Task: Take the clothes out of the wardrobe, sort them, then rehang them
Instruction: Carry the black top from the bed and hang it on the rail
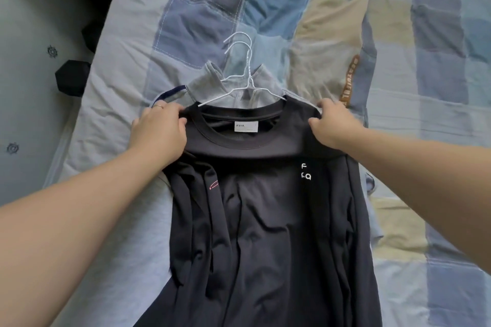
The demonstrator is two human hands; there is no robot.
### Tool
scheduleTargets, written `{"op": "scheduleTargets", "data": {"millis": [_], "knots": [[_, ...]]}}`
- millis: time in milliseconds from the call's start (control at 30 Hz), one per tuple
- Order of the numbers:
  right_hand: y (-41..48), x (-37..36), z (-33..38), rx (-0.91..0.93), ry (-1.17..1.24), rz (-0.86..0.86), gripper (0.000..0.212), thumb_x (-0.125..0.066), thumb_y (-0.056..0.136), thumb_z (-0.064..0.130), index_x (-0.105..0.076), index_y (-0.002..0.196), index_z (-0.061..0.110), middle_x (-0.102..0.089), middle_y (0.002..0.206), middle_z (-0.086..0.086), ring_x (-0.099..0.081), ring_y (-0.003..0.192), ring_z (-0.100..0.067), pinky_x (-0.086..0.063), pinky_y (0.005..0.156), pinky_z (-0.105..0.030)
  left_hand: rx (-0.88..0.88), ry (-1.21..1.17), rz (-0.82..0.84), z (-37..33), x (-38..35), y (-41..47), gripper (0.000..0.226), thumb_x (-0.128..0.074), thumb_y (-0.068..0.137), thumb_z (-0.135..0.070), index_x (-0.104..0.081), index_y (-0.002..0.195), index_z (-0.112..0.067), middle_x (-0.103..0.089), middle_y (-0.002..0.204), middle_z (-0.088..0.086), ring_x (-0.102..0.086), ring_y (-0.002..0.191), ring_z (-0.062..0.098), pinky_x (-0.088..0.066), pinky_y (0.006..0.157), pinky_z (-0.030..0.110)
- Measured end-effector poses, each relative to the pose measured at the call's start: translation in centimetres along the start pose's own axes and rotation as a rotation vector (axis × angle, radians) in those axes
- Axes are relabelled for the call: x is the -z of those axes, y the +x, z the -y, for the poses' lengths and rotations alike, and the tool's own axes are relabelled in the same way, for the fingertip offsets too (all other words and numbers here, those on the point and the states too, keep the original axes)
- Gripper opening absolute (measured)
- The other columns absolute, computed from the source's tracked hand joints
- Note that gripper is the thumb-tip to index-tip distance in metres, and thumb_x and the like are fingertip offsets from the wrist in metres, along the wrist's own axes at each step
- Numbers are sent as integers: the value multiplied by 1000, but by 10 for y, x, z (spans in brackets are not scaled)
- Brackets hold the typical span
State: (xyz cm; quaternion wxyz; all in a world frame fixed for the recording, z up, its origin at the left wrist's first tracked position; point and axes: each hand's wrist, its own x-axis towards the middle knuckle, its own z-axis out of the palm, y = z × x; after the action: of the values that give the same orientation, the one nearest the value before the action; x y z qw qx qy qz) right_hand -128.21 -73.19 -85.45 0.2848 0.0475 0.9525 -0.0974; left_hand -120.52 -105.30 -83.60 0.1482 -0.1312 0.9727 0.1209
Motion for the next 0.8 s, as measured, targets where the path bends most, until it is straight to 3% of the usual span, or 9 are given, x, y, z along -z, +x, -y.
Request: {"op": "scheduleTargets", "data": {"millis": [100,200,300,367,467,533,600,700,800], "knots": [[-11,4,-4,-7,11,2,43,-47,94,30,-47,137,20,-45,136,-17,-49,120,-39,-45,98,-44,-45,-100,-6,1,6,-10,23,-49,101,-16,-64,113,-3,-57,117,23,-53,112,41,-42,95,46],[-26,16,-12,65,-3,-8,22,-48,96,25,-66,105,16,-57,114,-17,-54,99,-37,-50,85,-40,-81,-170,-21,-2,20,-27,15,-49,100,-12,-61,100,-2,-57,103,18,-53,104,38,-39,87,41],[-46,37,-23,122,59,-3,20,-52,97,26,-57,79,20,-54,92,-9,-52,89,-33,-48,81,-41,-99,-191,-24,-9,41,-49,13,-50,100,-11,-60,96,-4,-57,95,13,-54,100,34,-34,79,34],[-62,54,-32,174,99,0,26,-53,97,25,-52,71,21,-55,79,-3,-53,82,-31,-42,66,-34,-92,-207,-28,-16,57,-67,12,-51,100,-11,-60,93,-4,-61,91,13,-56,94,34,-36,76,36],[-94,89,-44,256,107,-14,26,-54,98,26,-55,72,21,-59,73,-1,-53,69,-22,-33,54,-27,-40,-233,-24,-29,87,-104,14,-51,101,-16,-60,96,-6,-64,89,11,-58,88,33,-45,76,43],[-122,113,-50,316,70,-20,20,-53,98,27,-60,80,20,-62,75,-4,-54,69,-23,-40,57,-30,13,-262,-34,-37,107,-134,14,-50,101,-19,-61,97,-11,-64,90,7,-58,87,29,-46,75,42],[-155,138,-56,372,41,-28,24,-53,98,28,-55,74,23,-59,70,-1,-54,67,-25,-45,59,-35,78,-305,-43,-45,129,-169,14,-50,101,-22,-62,99,-17,-64,93,3,-58,88,26,-47,77,41],[-208,174,-65,457,30,-38,34,-54,97,29,-45,65,28,-53,63,6,-50,63,-18,-38,55,-33,131,-352,-83,-57,162,-232,12,-52,100,-23,-60,92,-25,-64,92,-1,-58,87,22,-44,74,36],[-263,205,-72,545,15,-37,32,-54,97,28,-48,66,24,-53,62,3,-51,61,-17,-39,53,-33,192,-422,-138,-65,190,-304,11,-55,99,-22,-62,91,-25,-66,91,-1,-61,86,21,-50,75,39]]}}
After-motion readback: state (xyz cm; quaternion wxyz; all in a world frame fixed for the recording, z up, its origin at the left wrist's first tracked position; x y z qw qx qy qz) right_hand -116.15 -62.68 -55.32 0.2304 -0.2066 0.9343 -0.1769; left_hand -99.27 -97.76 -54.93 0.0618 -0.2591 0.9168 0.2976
